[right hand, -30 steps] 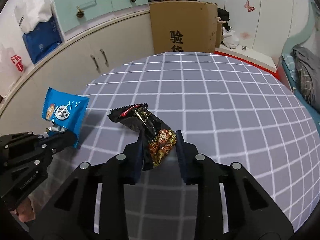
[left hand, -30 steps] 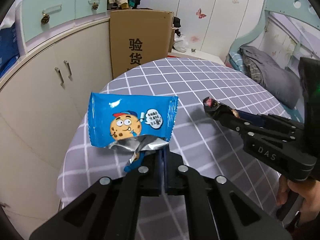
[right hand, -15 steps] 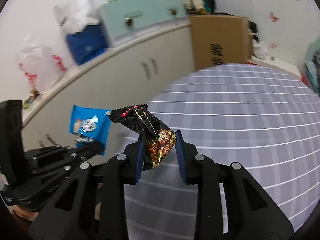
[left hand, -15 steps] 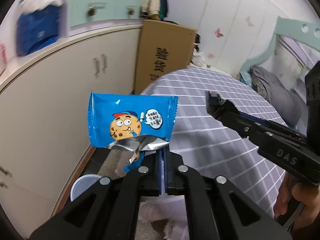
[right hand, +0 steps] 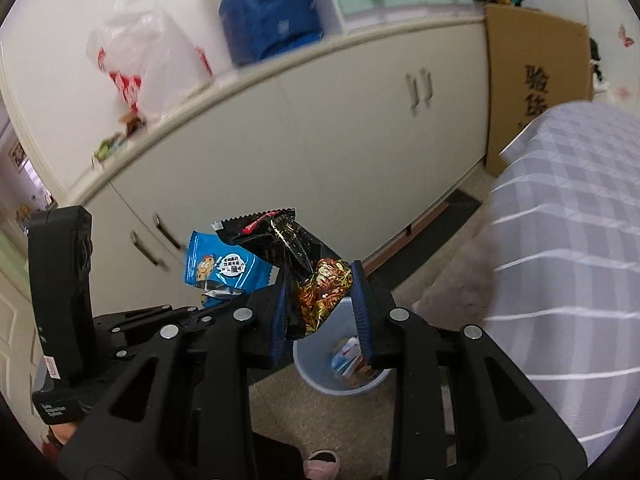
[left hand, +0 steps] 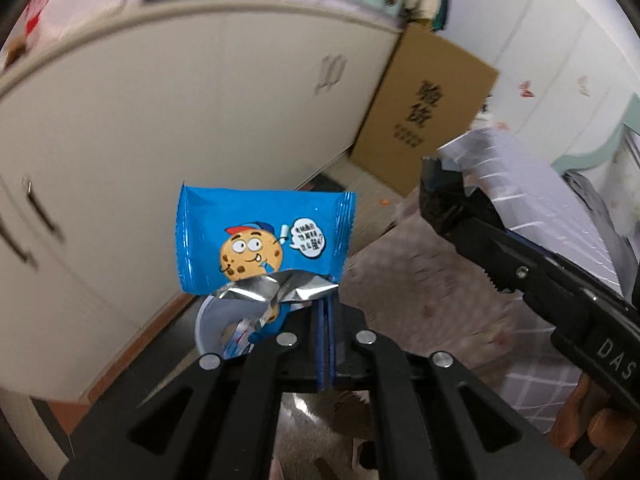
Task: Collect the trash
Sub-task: 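Carry the cookie packet and chocolate wrapper in both grippers toward the wastebasket, then open the left gripper over the wastebasket while the right releases the chocolate wrapper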
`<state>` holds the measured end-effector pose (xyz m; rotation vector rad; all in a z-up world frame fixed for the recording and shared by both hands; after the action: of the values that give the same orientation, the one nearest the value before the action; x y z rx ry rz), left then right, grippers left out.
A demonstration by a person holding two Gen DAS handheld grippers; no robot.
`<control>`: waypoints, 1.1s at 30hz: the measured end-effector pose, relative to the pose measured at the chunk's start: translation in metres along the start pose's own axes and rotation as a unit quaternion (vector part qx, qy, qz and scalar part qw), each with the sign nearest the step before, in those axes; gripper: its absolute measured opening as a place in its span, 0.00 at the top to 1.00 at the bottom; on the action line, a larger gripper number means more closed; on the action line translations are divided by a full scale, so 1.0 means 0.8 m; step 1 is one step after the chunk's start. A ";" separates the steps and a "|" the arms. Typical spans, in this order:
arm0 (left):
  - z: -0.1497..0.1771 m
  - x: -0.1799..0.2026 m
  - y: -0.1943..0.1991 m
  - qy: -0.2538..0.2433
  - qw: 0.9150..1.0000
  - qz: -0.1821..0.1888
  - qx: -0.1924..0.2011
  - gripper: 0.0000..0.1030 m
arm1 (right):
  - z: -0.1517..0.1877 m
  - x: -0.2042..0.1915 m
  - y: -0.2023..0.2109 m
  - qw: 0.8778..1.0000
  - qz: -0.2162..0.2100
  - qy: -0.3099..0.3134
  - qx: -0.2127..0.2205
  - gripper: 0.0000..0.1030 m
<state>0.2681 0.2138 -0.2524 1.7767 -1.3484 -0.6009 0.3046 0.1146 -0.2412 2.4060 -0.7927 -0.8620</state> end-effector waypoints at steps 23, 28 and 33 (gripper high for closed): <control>0.023 -0.052 -0.178 0.040 0.992 -0.031 -0.117 0.47 | 0.060 0.046 -0.142 0.997 0.049 -0.033 -0.045 0.72; 0.035 -0.069 -0.188 0.063 0.988 -0.048 -0.131 0.44 | 0.066 0.052 -0.147 0.996 0.046 -0.044 -0.055 0.72; 0.042 -0.082 -0.180 0.081 0.987 -0.057 -0.124 0.40 | 0.074 0.055 -0.151 0.996 0.045 -0.050 -0.065 0.72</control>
<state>0.3024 0.2797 -0.3960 1.6672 -1.0203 -0.6426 0.3355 0.1607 -0.3709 2.2115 -0.8485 -0.9740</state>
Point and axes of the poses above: each gripper's, at about its wrist camera, not at the fingertips, and y roughly against the way its jaws point, x to its right, z to its underside, the point moved 6 cm from there along -y, roughly the way its jaws point, and after that the axes turned 11 degrees about -z, right-handed, at the moved point
